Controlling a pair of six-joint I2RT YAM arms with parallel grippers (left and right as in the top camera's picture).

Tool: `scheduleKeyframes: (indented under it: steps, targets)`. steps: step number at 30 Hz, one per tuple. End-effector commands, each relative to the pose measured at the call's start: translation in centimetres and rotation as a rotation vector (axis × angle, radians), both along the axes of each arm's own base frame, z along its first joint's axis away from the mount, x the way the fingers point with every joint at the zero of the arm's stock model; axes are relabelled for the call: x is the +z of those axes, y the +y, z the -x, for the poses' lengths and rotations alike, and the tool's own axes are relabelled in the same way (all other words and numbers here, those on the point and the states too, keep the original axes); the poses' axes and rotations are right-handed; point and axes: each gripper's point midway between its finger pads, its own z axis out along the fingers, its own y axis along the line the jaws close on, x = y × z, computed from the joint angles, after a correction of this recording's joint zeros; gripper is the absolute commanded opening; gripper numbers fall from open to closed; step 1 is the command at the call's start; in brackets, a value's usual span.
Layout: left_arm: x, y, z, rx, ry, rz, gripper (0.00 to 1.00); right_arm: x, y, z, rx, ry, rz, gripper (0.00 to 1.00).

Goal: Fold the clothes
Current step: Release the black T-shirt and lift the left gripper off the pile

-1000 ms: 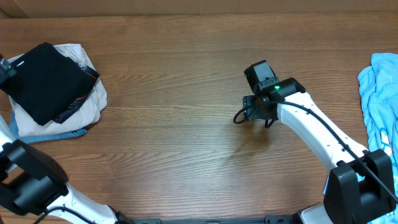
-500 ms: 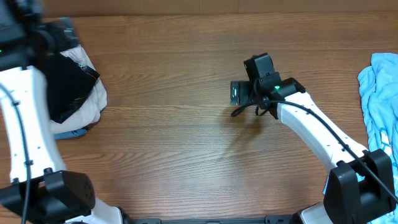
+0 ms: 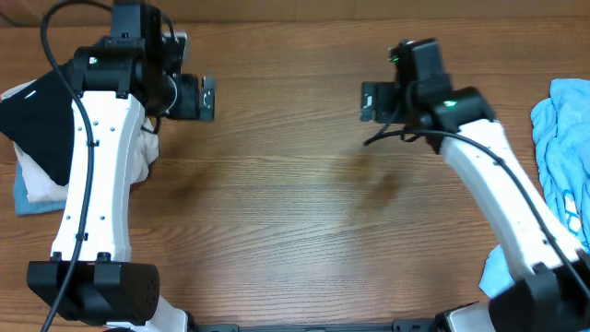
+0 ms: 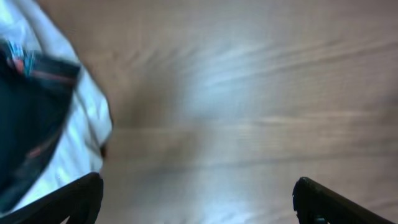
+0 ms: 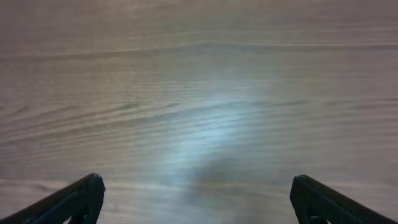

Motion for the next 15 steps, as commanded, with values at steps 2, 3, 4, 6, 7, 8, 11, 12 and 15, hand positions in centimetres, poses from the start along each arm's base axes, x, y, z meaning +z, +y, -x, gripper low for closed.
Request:
scheduleKeyframes:
  steps: [2,3,4,6,7,8,11,12,15]
  targets:
    - [1.4,1.1,2.8,0.052,0.036,-0.044,1.0,6.3,-2.6,2.4,-0.033,-0.102,-0.016,1.0]
    - [1.6,1.3,3.2,0.069,0.041,-0.056,1.0,6.6,-3.0,2.9,-0.042,-0.101,-0.017,1.0]
    - [2.0,1.5,3.9,0.091,0.042,-0.069,1.0,7.0,-3.3,3.5,-0.054,-0.101,-0.023,1.0]
    - [3.0,1.5,4.9,0.1,0.02,-0.068,1.0,7.6,-3.5,4.9,-0.062,-0.094,-0.039,1.0]
    - [3.5,1.4,5.3,0.098,0.004,-0.067,1.0,7.7,-3.7,5.5,-0.066,-0.091,-0.042,1.0]
    - [3.9,1.3,5.8,0.093,-0.012,-0.066,1.0,7.8,-3.8,6.0,-0.076,-0.09,-0.049,1.0]
    - [5.3,1.1,7.5,0.085,-0.089,-0.066,1.0,7.5,-4.1,7.8,-0.1,-0.082,-0.079,1.0]
    - [5.6,1.1,8.0,0.083,-0.122,-0.063,1.0,7.2,-4.1,8.4,-0.11,-0.084,-0.091,1.0]
    - [7.0,0.7,10.4,0.05,-0.314,-0.051,1.0,6.3,-4.4,10.5,-0.118,-0.131,-0.123,1.0]
